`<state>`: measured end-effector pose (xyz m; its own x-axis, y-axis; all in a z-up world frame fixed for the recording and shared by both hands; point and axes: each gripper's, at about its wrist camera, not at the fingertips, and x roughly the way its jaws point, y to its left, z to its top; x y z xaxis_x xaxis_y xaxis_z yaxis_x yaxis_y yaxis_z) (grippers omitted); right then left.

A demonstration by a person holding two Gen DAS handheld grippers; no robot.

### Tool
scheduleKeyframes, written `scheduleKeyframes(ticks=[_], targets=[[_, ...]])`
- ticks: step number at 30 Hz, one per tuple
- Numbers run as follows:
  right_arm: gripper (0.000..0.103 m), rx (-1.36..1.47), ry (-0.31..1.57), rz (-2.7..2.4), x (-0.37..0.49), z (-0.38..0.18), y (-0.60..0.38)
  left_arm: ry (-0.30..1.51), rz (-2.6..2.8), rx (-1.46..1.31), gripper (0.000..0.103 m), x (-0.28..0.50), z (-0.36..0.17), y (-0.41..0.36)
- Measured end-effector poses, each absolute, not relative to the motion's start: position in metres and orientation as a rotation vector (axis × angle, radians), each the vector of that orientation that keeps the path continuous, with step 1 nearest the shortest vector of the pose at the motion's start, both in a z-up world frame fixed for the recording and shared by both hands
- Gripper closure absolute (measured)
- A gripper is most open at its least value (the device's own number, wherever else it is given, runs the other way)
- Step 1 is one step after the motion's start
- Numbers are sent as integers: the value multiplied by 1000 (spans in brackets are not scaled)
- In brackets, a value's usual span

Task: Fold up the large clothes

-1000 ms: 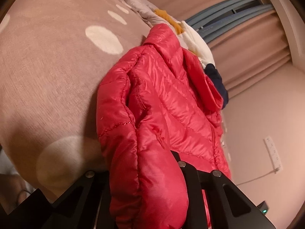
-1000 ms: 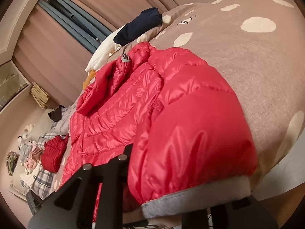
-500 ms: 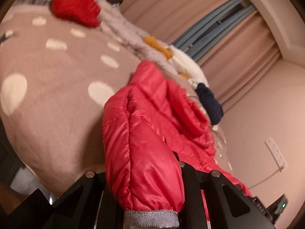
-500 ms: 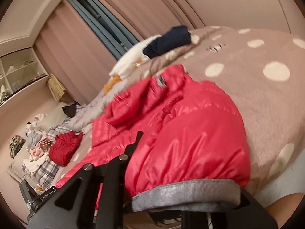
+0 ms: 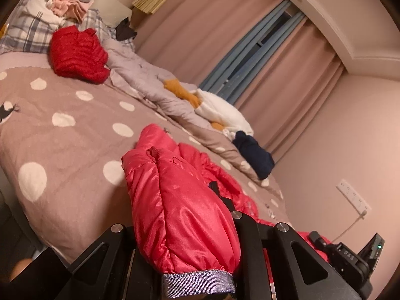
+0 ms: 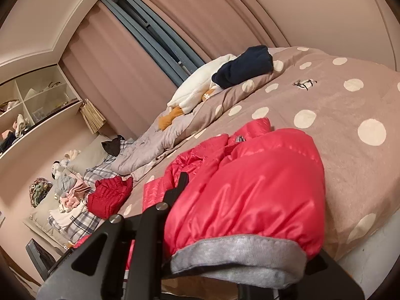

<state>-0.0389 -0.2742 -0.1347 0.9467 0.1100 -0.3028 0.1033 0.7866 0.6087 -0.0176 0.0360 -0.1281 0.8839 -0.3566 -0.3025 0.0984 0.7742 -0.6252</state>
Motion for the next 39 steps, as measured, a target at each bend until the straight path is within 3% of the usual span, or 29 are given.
scheduleKeyframes(ticks=[7,14,22,30,39], targets=[[83,596,293,8,-44,-117,-265,374,-262,-636,87,-13,-117,39],[82,625,402,-54,-2,-102,-269,430,-218,-580,87,23,-104,33],[82,566,402,-80,28,-76,-267,409,-212,-503,87,61,-77,24],[82,547,471,-126,82,-79,-279,411,-190,-411,87,110,-92,11],[82,462,598,-172,148,-120,-285,489,-207,-462,87,153,-141,13]])
